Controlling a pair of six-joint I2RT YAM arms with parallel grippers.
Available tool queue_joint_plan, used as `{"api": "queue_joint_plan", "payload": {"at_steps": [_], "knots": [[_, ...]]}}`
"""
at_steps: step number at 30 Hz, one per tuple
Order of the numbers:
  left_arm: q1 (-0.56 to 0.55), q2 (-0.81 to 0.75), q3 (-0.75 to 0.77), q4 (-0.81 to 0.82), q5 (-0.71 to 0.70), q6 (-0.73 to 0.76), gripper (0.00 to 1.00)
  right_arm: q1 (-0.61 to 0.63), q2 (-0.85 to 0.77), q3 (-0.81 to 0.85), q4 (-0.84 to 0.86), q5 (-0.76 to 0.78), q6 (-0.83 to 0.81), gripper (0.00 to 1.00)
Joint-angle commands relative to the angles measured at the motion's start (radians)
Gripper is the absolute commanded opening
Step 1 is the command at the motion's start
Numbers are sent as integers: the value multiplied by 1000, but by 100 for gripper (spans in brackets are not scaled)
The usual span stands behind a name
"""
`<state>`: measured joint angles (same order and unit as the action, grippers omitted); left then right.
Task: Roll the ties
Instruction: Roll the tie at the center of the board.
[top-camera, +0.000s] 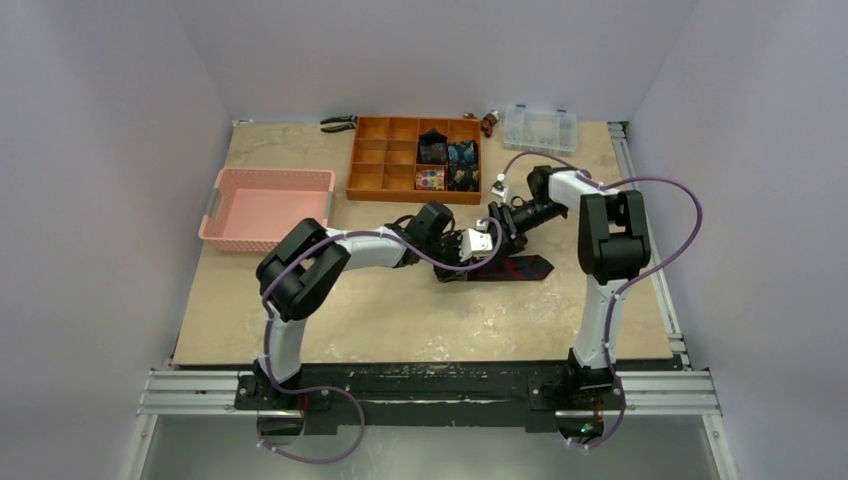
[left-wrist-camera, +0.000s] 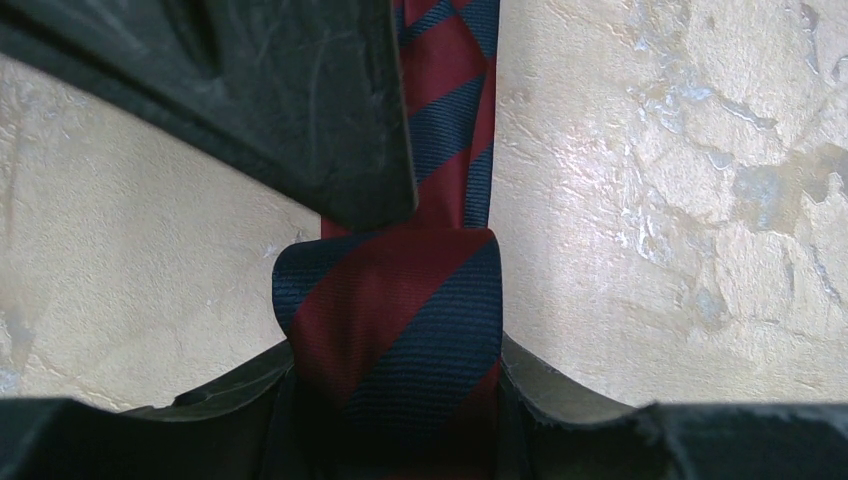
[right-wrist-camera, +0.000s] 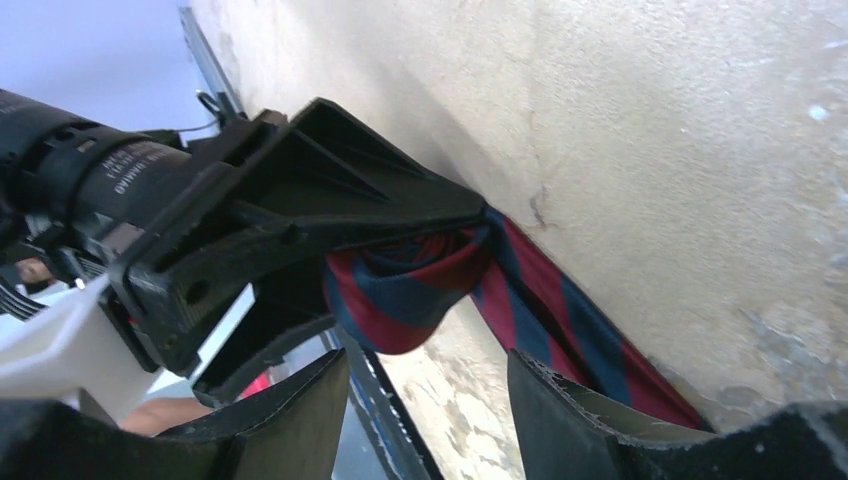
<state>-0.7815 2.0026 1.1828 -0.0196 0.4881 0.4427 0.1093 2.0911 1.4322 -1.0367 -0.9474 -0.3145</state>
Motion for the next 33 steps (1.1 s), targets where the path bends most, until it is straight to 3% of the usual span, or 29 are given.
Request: {"api": "queue_joint_plan", "payload": {"at_steps": [1,6,8,13,15,16,24,25,26,28,33], "knots": [[0,101,-51,-294,-141,21,0,26,-15,0,43,-121,75,59],[1,110,-36,-298,-142,3,0,76,-11,-9,63,-95,80,59],[0,114,-34,-297,-139,-2,0,83,-18,-40,95,-49,93,53],[-1,110,-36,-289,-132,-13,0,81,-1,-71,130,41,94,29],[0,106,-40,-283,-129,-18,0,80,7,-68,139,53,97,6],[1,102,-41,-276,-125,-24,0,81,8,-66,146,65,103,0],[55,5,-70,-104,-4,-98,52,78,27,-59,170,281,107,0],[65,-13,-67,-89,46,-95,76,78,29,-57,174,309,110,0],[68,-27,-65,-74,74,-96,91,76,31,-56,181,335,115,0],[68,-48,-57,-49,108,-96,98,76,41,-47,185,382,124,0],[67,-15,27,-85,127,-111,100,80,68,-17,171,461,130,0]]}}
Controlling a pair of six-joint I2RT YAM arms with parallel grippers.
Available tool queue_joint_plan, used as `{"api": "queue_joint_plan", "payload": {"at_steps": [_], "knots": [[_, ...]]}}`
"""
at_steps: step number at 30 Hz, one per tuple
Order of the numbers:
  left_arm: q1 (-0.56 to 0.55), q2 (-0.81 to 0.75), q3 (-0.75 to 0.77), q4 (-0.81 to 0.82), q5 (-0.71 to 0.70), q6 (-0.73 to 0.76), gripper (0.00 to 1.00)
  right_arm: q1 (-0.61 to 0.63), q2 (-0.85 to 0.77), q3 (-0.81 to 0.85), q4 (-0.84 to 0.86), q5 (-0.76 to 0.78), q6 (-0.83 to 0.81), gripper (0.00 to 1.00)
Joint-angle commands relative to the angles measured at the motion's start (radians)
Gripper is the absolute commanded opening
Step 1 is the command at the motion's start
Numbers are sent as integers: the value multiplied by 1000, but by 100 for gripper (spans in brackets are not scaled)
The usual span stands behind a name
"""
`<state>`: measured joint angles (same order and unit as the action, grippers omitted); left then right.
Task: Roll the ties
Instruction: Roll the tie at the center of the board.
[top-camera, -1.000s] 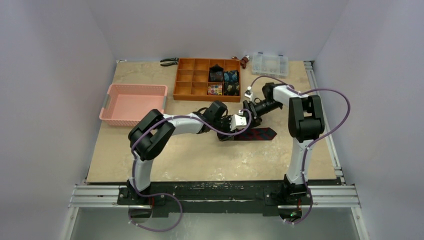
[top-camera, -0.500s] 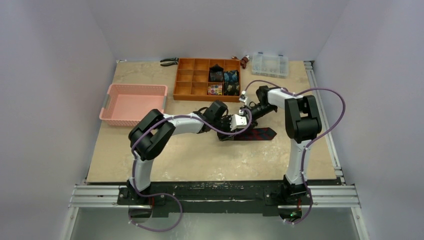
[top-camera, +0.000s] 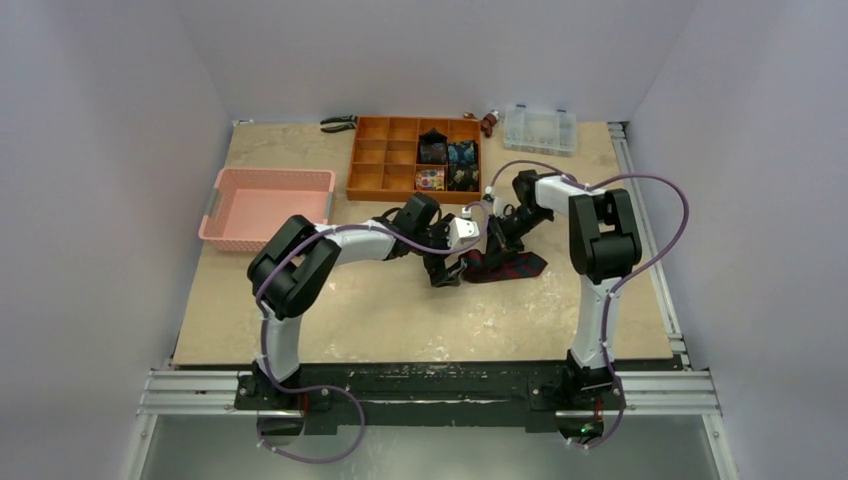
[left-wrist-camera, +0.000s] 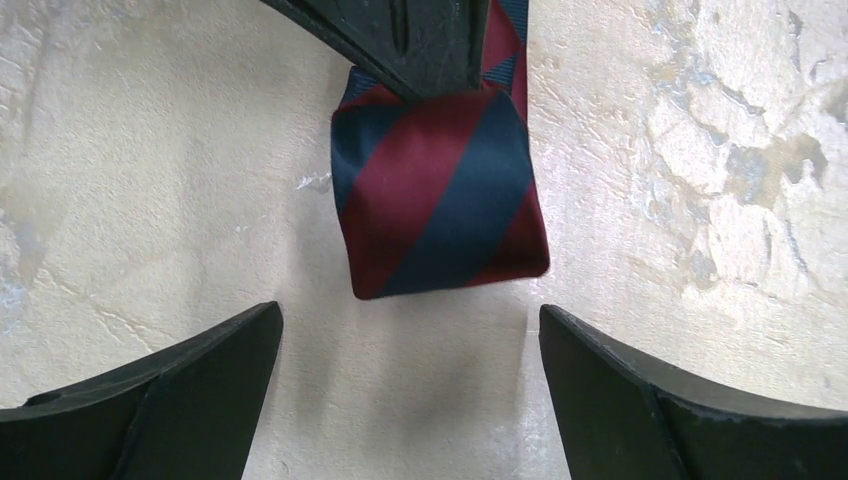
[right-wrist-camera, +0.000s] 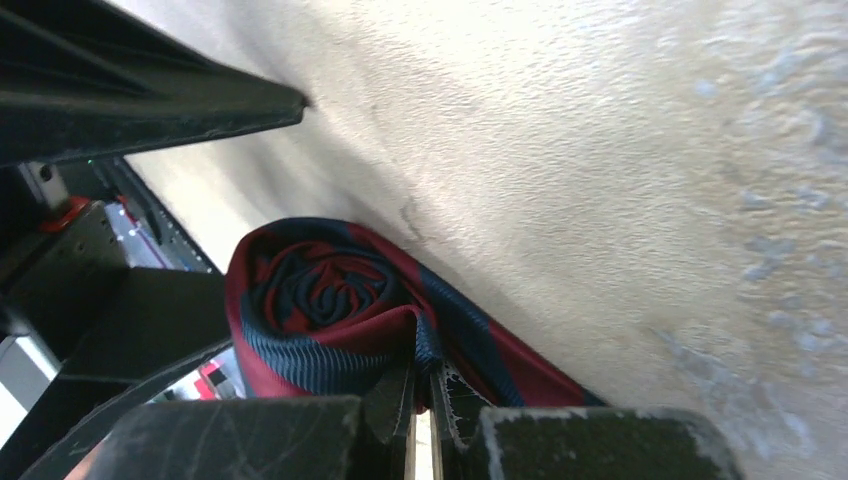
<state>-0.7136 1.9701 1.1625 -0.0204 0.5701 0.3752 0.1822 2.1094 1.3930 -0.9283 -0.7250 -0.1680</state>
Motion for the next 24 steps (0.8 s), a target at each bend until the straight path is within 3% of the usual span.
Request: {"api": "queue_joint_plan", "payload": {"at_steps": [1,7,10,13,15,17,19,20,24], "knots": [[0,12,40,-69,55,-45,100,14,46,22,67,258,-22,0],[20,-104,-87,149,75,-177,100,46,35,-8,92,364,-45,0],[55,-197,-149,290,-37,-317,100,69,12,-29,126,415,-58,0],[93,-329,-202,373,-52,-318,100,77,5,-41,142,432,-68,0],[98,-401,-273,505,-146,-351,100,78,8,-44,146,433,-71,0],[104,-435,-236,397,-245,-415,100,78,8,-45,147,428,-70,0],[119,-382,-67,100,-117,-384,100,79,6,-46,148,424,-71,0],[125,-358,-32,55,-59,-395,100,79,6,-47,149,420,-70,0],[83,-337,-188,360,-52,-497,100,79,12,-46,147,396,-60,0]]}}
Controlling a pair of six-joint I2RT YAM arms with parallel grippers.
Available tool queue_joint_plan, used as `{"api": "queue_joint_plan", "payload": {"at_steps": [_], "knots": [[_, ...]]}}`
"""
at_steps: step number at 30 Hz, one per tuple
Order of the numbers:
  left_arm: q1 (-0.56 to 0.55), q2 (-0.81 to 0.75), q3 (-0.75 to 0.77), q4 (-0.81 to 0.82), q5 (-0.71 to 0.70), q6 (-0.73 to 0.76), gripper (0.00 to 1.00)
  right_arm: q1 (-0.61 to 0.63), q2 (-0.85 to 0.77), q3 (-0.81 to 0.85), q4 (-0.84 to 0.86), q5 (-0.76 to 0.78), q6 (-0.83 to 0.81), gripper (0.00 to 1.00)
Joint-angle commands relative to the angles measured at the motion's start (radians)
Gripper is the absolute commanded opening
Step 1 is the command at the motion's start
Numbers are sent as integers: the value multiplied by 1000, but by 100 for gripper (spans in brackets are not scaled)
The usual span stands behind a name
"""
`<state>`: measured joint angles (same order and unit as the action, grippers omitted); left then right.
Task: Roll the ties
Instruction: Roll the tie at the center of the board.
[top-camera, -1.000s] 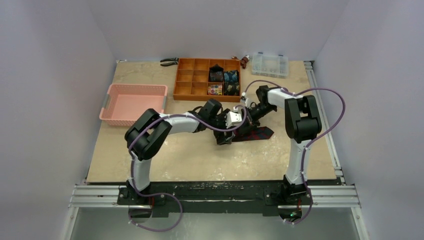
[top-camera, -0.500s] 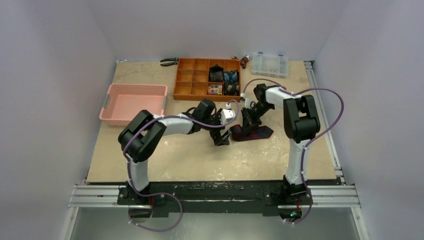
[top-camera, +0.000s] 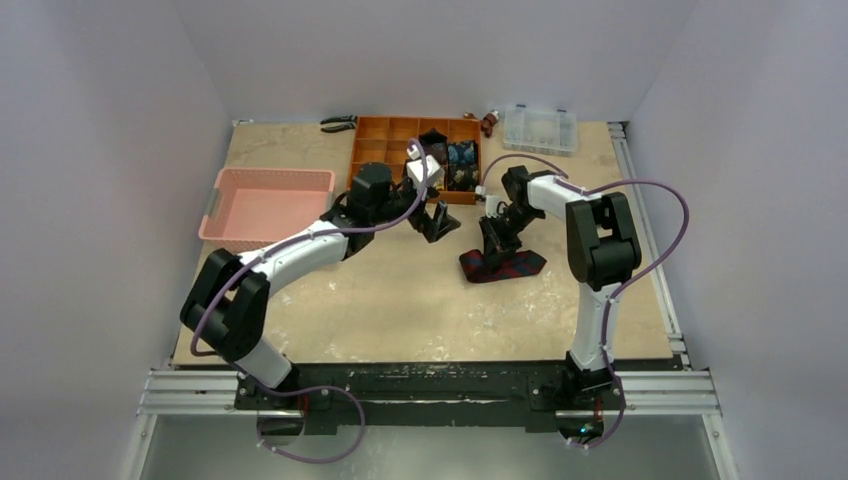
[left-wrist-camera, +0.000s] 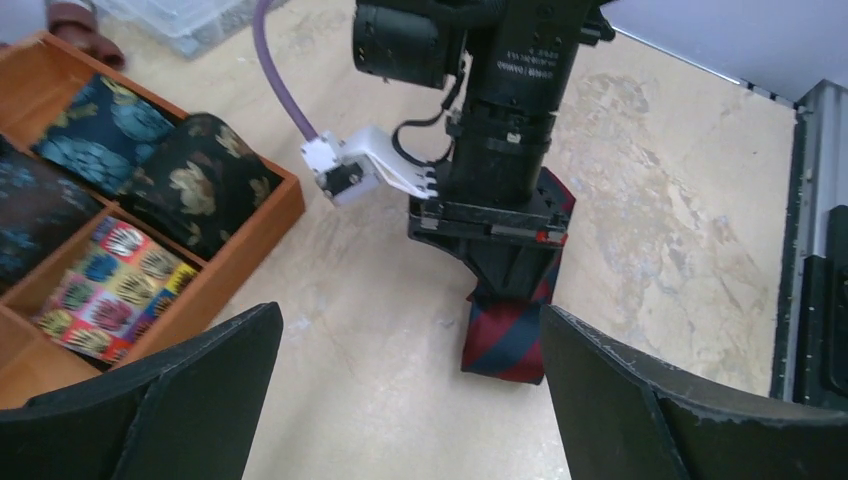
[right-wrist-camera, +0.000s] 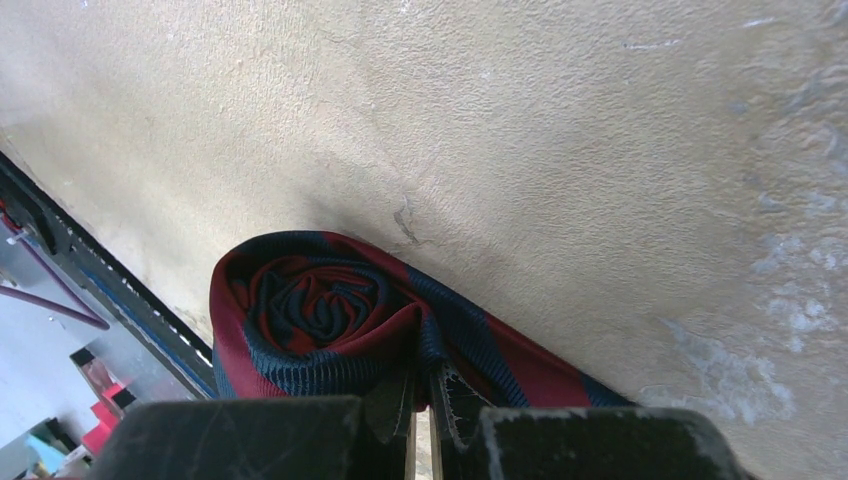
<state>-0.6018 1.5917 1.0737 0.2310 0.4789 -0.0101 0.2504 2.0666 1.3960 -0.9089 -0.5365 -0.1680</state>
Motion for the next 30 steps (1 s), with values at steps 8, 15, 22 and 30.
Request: {"api": "queue_joint_plan", "payload": {"at_steps": [8,15,22,30], "knots": [[-149,273,-121,462,-59,-141,96,9,67,-33,112,173,-48,0],[-161,405,-75,488,-34,-99,73,9,68,-36,109,160,-46,0],[-179,445,-61,435,-16,-65,67,9,69,-41,104,152,-39,0],[-195,497,-7,379,-50,-24,41,9,65,-46,99,126,-37,0]]}}
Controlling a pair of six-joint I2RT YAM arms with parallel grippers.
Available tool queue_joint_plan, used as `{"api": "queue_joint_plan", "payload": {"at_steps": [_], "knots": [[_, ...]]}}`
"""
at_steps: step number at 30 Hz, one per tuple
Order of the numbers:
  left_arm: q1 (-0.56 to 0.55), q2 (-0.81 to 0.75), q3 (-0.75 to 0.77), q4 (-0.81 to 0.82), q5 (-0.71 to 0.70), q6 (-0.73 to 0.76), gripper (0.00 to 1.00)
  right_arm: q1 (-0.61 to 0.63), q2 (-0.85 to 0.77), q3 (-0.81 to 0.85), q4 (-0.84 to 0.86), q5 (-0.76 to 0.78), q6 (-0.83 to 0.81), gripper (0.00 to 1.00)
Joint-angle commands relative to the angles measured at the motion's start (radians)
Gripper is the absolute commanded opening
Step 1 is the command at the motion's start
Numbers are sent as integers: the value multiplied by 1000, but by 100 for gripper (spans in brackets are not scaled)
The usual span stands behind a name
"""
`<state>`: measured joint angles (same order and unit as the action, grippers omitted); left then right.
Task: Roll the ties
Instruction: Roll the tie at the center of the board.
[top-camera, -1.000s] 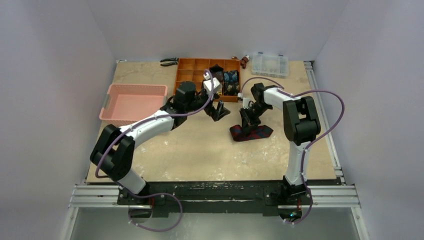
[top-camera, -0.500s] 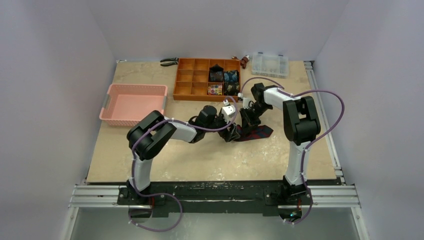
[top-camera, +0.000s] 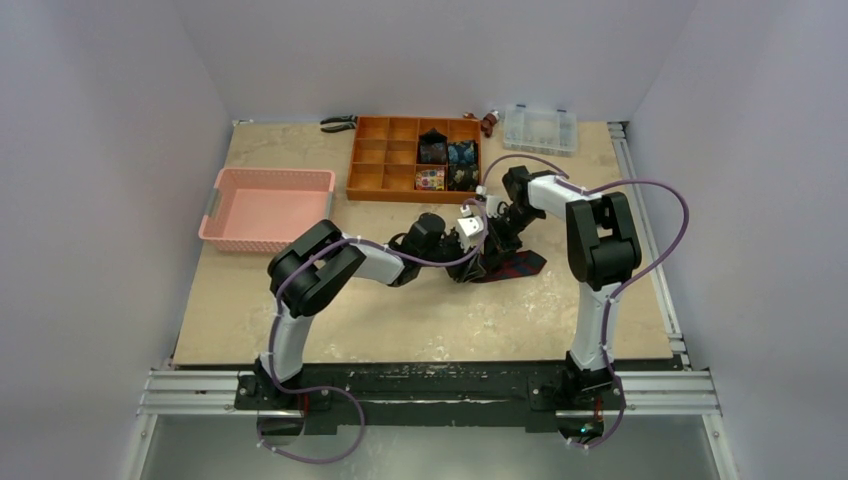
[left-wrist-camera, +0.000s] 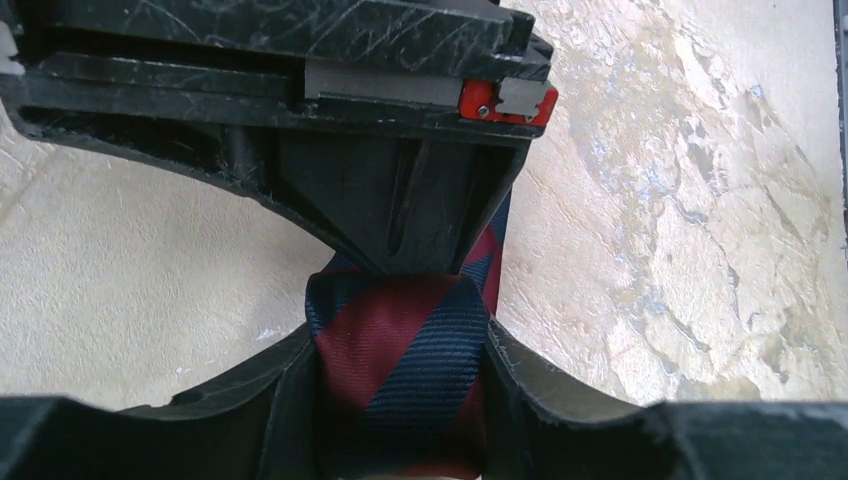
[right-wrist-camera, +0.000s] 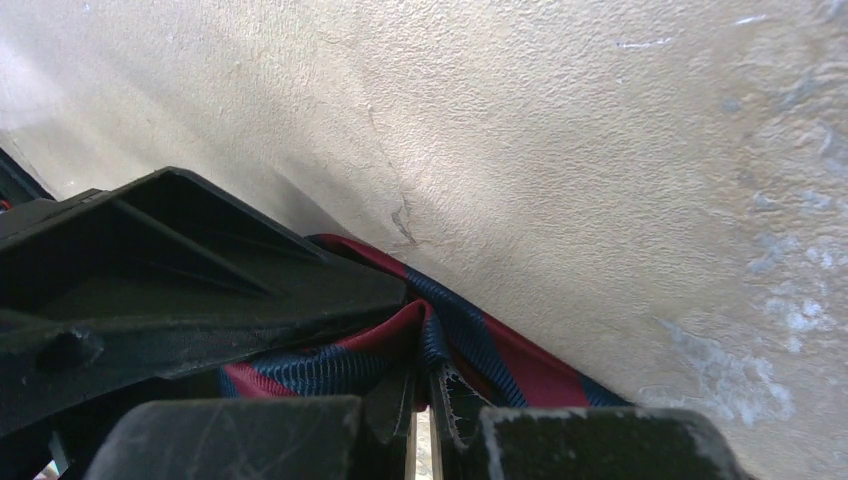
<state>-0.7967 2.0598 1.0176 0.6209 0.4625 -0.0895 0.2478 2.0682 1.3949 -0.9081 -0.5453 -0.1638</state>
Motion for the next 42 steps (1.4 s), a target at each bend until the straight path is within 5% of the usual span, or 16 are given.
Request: {"api": "queue_joint_plan", "payload": {"at_steps": [1,4,5,8,12,24,30,36,42], "knots": [[-2,28,44,-11,-30,70,36,11,63,-42,96,130,-41,0],[-3,15,36,-39,-32,118,7,2,53,-16,67,84,-47,3],[-3,7,32,-51,-53,120,0,-10,45,-3,46,58,-51,13],[-3,-22,-7,-68,-65,161,0,-78,8,45,-53,-39,-81,29],[-3,-41,-26,-77,-78,175,0,-123,-60,50,-141,-128,-143,35],[-3,-36,-2,-121,-52,224,0,-124,-18,-3,-53,-184,-99,12],[3,-29,41,-142,-43,207,0,-117,53,-45,13,-82,-85,6],[12,-105,121,-162,151,182,0,-119,61,-77,53,18,-40,8],[10,-128,140,-184,190,154,0,-119,84,-69,48,45,-33,6]]}}
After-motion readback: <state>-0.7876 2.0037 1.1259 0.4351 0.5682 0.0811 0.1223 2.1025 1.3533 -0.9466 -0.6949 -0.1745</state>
